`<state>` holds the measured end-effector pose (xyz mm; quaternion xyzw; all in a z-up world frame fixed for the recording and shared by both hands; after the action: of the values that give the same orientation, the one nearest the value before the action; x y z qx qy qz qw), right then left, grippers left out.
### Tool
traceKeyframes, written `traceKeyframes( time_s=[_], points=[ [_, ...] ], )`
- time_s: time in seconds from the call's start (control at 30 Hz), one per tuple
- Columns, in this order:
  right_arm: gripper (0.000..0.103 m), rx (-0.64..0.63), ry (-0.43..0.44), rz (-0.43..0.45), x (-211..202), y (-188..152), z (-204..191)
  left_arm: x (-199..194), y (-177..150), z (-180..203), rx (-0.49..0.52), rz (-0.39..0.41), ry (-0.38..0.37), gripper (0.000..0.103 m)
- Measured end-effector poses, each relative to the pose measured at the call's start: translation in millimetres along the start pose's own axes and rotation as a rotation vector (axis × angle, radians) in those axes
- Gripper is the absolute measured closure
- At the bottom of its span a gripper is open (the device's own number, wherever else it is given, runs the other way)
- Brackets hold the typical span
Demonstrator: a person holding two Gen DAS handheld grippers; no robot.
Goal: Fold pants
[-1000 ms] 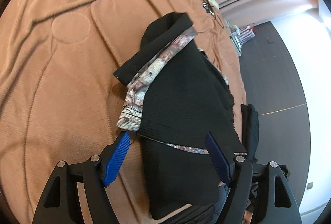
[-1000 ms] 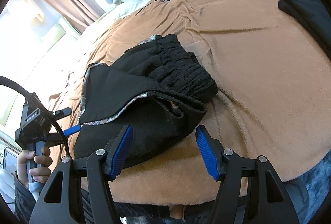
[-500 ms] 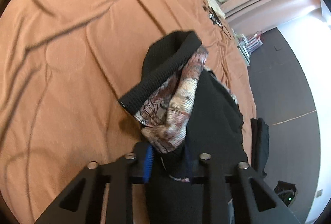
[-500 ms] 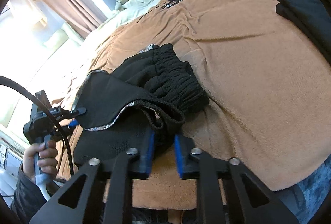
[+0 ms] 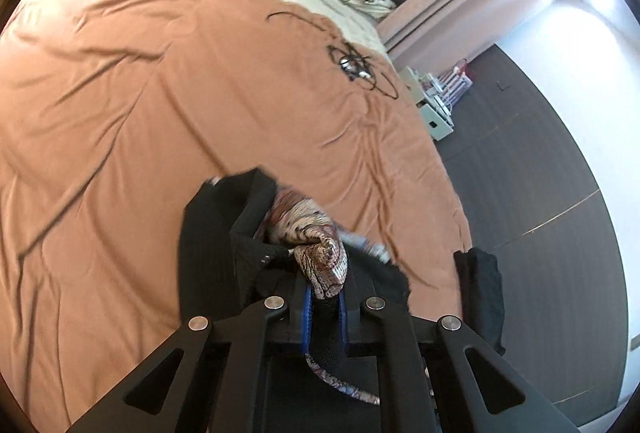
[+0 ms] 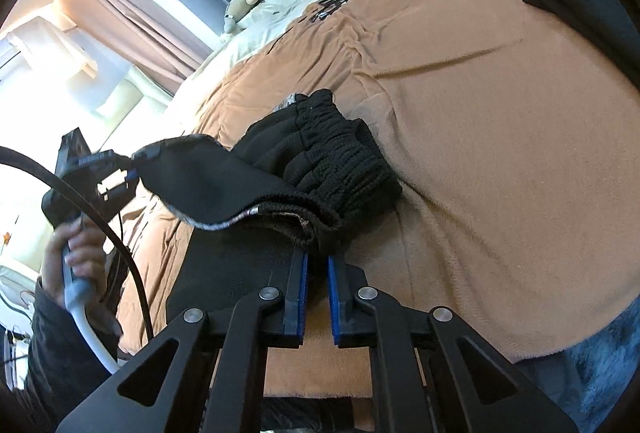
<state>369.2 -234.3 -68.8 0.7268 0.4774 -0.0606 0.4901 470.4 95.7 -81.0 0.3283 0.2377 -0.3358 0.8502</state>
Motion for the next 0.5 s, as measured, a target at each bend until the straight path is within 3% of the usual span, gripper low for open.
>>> traceKeyframes(
  time_s=[0.5],
  points=[
    [0.097, 0.03, 0.049, -0.018, 14.5, 0.2, 13.1, 81.7, 52.5, 58.1, 0.092, -0.058, 0.01, 0.094]
  ],
)
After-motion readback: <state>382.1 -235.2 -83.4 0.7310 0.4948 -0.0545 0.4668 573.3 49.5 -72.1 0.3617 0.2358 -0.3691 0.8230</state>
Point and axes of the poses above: each gripper's, at about its wrist camera, not at the fingertips, and x roughly the way its jaws point, z to its right, y to its top, the point moved 6 cm from there along x, roughly the way its jaws point, and after that the axes turned 4 degrees about -x, right-handed, at the moved point
